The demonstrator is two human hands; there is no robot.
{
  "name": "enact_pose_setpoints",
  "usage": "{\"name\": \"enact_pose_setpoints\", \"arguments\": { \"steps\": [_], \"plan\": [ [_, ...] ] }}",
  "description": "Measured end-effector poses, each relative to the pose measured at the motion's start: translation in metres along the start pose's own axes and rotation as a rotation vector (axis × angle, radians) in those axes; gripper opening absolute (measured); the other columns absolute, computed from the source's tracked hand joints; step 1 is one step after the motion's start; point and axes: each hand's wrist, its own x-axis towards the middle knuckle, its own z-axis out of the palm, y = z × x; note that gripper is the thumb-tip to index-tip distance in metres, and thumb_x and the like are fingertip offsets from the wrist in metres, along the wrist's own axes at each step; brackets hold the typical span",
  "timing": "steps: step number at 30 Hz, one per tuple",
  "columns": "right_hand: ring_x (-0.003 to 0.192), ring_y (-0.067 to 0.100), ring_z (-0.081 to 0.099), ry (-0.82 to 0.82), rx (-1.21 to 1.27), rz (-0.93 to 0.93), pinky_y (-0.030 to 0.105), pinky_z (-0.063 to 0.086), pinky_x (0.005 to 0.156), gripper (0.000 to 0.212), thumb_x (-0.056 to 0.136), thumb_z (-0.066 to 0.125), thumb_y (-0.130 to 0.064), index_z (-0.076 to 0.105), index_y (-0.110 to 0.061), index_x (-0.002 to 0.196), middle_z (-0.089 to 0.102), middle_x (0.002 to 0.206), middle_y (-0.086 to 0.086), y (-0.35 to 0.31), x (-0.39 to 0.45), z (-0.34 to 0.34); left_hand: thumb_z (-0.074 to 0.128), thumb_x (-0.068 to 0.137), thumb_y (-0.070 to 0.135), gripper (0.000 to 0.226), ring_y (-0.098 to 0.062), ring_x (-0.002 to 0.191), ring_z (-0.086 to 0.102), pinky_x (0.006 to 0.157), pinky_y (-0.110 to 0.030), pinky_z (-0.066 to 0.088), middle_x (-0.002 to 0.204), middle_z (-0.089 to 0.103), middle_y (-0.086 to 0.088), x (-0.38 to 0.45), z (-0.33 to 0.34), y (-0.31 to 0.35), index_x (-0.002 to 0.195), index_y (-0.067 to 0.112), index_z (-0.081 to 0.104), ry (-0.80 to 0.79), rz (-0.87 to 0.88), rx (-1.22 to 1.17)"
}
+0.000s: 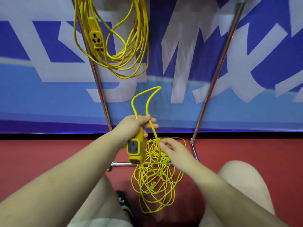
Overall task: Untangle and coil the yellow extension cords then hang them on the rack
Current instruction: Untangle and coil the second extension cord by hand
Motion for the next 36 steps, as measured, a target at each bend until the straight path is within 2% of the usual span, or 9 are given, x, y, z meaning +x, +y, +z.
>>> {"name": "enact_pose_setpoints", "arguments": {
  "steps": [3,5,10,17,21,27,32,34,36],
  "plan": [
    [0.074,-0.006,0.058,0.073,-0.056,-0.058,0.011,0.044,0.073,0.020,0.091,0.058,-0.017,0.053,-0.032,0.079,0.062,0.080,-0.009,0.005,0.001,0.004,0.046,0.098,0.025,0.026,-0.008,0.036,0.045,0.058,-0.029,0.039,0.078,0.075,0.001,0.005,-0.006,0.004,0.088,0.012,0.066,0.027,-0.016,-0.064],
    [0.080,0.010,0.063,0.116,-0.086,-0.096,0.026,0.050,0.077,0.020,0.091,0.058,-0.018,0.053,-0.034,0.079,0.066,0.081,-0.004,0.005,0.002,0.001,0.046,0.098,0.026,0.026,-0.009,0.037,0.046,0.054,-0.027,0.038,0.079,0.074,0.001,0.008,-0.011,0.005,0.089,0.013,0.065,0.045,-0.022,-0.064],
    [0.069,0.019,0.062,0.338,-0.083,-0.142,0.042,0.052,0.072,0.018,0.093,0.051,-0.016,0.051,-0.032,0.085,0.059,0.069,-0.006,-0.004,0.008,-0.013,0.038,0.099,0.040,0.030,-0.010,0.037,0.048,0.043,-0.021,0.035,0.080,0.069,-0.005,0.015,-0.023,-0.001,0.095,0.017,0.057,0.129,-0.061,0.100],
    [0.086,0.026,0.060,0.465,-0.384,-0.133,0.032,0.041,0.067,0.023,0.095,0.047,-0.019,0.058,-0.018,0.115,0.057,0.079,-0.005,-0.013,0.020,-0.049,0.028,0.100,0.017,0.006,-0.026,0.048,0.049,0.054,-0.030,0.038,0.081,0.058,-0.012,0.031,-0.041,-0.022,0.101,0.011,0.030,0.319,-0.001,0.299],
    [0.094,0.027,0.059,0.469,-0.502,-0.110,0.030,0.037,0.067,0.025,0.095,0.047,-0.020,0.057,-0.019,0.118,0.063,0.103,0.004,-0.013,0.021,-0.058,0.032,0.102,0.019,0.027,-0.027,0.051,0.055,0.061,-0.033,0.047,0.088,0.061,-0.004,0.031,-0.052,-0.023,0.128,0.021,0.038,0.296,0.097,0.391],
    [0.101,0.022,0.058,0.276,-0.743,-0.123,0.035,0.047,0.082,0.028,0.091,0.055,-0.029,0.060,-0.026,0.118,0.055,0.108,0.001,-0.015,0.019,-0.063,0.036,0.102,0.021,0.037,-0.022,0.055,0.059,0.064,-0.031,0.049,0.090,0.068,0.004,0.026,-0.050,-0.023,0.138,0.023,0.041,0.279,0.180,0.456],
    [0.095,0.017,0.057,0.002,-0.753,-0.166,0.033,0.045,0.084,0.024,0.087,0.061,-0.029,0.067,-0.031,0.110,0.045,0.090,-0.010,-0.031,0.022,-0.067,0.038,0.101,0.019,0.034,-0.016,0.072,0.054,0.071,-0.029,0.043,0.096,0.067,0.013,0.020,-0.038,-0.021,0.133,0.028,0.049,0.177,0.263,0.654],
    [0.092,0.015,0.056,-0.037,-0.701,-0.212,0.032,0.044,0.085,0.021,0.086,0.063,-0.029,0.069,-0.030,0.107,0.042,0.083,-0.011,-0.046,0.024,-0.071,0.039,0.101,0.021,0.031,-0.006,0.085,0.057,0.080,-0.023,0.041,0.103,0.067,0.011,0.016,-0.033,-0.020,0.130,0.027,0.050,0.098,0.250,0.662],
    [0.088,0.014,0.055,-0.037,-0.648,-0.249,0.030,0.043,0.083,0.021,0.085,0.066,-0.027,0.071,-0.027,0.105,0.045,0.082,-0.009,-0.061,0.027,-0.073,0.041,0.101,0.019,0.026,0.012,0.075,0.057,0.074,-0.009,0.040,0.102,0.068,0.008,0.013,-0.028,-0.020,0.122,0.022,0.055,0.015,0.233,0.620]
  ]
}}
